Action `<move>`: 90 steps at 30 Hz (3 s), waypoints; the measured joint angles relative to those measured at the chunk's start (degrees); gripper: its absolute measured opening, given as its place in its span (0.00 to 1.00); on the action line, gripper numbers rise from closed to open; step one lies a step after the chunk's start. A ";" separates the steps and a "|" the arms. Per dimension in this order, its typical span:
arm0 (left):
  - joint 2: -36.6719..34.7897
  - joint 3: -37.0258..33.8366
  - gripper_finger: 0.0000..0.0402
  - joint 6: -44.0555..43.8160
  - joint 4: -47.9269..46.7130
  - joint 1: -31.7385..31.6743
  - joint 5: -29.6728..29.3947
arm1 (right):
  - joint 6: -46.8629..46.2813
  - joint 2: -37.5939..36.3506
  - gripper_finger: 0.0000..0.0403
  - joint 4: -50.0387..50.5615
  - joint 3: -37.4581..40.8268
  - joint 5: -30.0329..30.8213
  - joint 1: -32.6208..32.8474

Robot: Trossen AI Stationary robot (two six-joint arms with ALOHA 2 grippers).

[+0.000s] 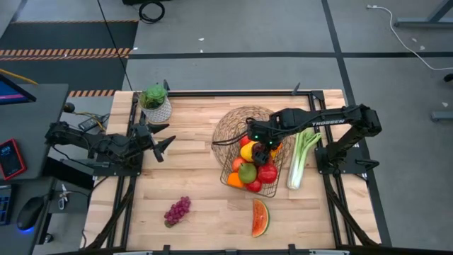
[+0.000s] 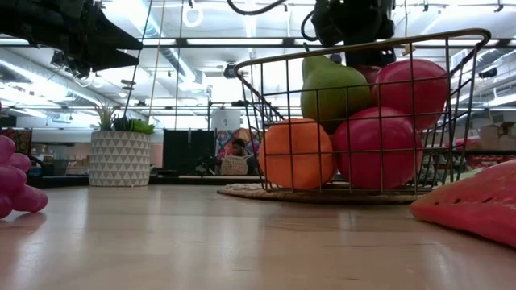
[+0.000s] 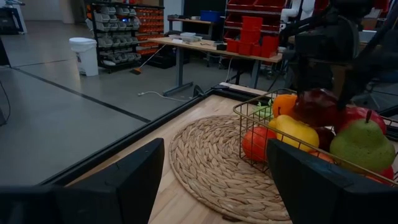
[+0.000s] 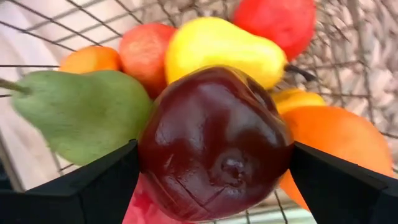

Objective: Build produce basket
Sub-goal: Put the dark red apple into the wire basket

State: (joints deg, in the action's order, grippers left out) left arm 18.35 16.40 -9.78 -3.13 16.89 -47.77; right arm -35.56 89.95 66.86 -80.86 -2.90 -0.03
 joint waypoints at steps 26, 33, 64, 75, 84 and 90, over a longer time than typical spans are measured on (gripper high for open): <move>0.00 0.00 0.72 0.00 -0.01 0.02 0.00 | -3.06 -0.11 0.99 -0.78 3.39 9.56 3.67; 0.00 0.00 0.72 0.02 -0.01 0.00 0.00 | -2.76 0.05 0.99 -0.86 2.62 9.38 3.63; 0.00 0.00 0.72 0.02 0.01 0.00 0.00 | 8.70 0.04 0.99 -11.74 1.01 -3.12 2.03; 0.02 -0.01 0.72 -0.39 0.24 0.00 0.01 | 9.95 0.02 0.99 -11.84 1.01 -3.31 1.26; 0.03 -0.02 0.72 -7.37 9.44 -0.05 0.02 | 11.74 -0.01 0.99 -10.72 1.01 -4.69 1.28; 0.07 1.99 0.72 -3.72 9.69 -0.05 0.02 | 11.74 -0.04 0.99 -9.34 1.01 -4.65 1.31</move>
State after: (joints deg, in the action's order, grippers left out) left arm 18.42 18.40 -13.50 6.56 16.84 -47.75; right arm -23.81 89.91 57.52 -79.85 -7.55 1.28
